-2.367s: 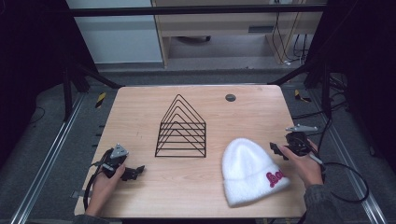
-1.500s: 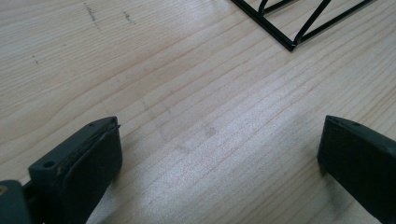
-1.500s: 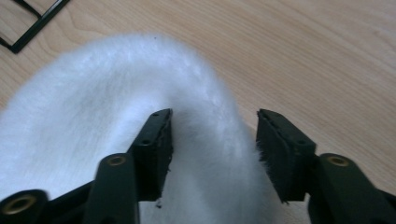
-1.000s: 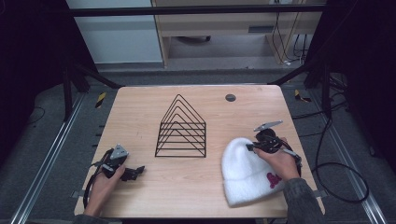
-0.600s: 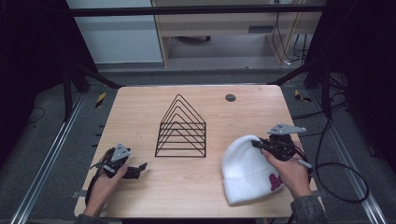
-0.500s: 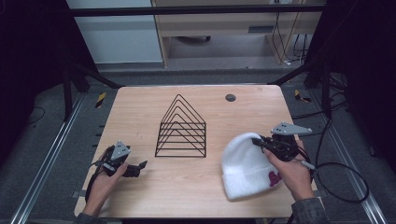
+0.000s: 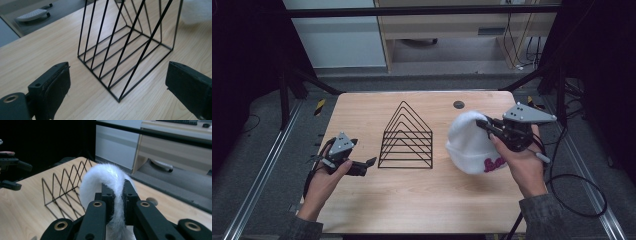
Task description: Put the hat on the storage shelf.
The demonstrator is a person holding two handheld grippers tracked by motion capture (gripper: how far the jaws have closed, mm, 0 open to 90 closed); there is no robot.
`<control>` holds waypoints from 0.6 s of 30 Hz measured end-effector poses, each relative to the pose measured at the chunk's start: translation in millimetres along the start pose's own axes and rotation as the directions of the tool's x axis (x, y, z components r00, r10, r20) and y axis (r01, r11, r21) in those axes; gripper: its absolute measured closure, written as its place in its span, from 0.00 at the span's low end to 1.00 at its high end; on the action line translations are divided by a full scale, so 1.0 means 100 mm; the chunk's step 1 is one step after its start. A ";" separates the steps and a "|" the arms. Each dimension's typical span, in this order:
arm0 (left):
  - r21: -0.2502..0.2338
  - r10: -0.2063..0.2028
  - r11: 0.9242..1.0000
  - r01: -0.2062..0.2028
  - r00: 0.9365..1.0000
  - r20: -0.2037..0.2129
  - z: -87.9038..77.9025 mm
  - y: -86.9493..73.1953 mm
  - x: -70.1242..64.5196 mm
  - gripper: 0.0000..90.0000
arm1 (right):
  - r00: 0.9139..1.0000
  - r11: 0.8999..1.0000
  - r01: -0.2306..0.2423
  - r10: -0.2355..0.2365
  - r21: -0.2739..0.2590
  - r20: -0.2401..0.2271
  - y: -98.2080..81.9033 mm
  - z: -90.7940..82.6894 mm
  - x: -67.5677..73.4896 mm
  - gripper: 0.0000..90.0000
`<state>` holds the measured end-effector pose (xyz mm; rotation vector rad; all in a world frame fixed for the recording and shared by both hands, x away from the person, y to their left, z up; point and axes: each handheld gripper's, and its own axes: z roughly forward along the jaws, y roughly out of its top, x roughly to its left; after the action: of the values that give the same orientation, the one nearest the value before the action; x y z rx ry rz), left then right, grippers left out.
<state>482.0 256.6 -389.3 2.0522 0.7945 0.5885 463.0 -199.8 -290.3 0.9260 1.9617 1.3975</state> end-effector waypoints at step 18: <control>-0.095 0.073 0.993 -0.067 0.996 0.059 -0.10 0.81 -0.08 0.06 | 0.997 0.993 0.052 -0.046 -0.102 0.067 0.97 0.09 0.09 0.93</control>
<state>495.7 219.9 -317.8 2.0094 0.6492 0.5865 485.7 -166.2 -201.5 0.8590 1.8337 1.4106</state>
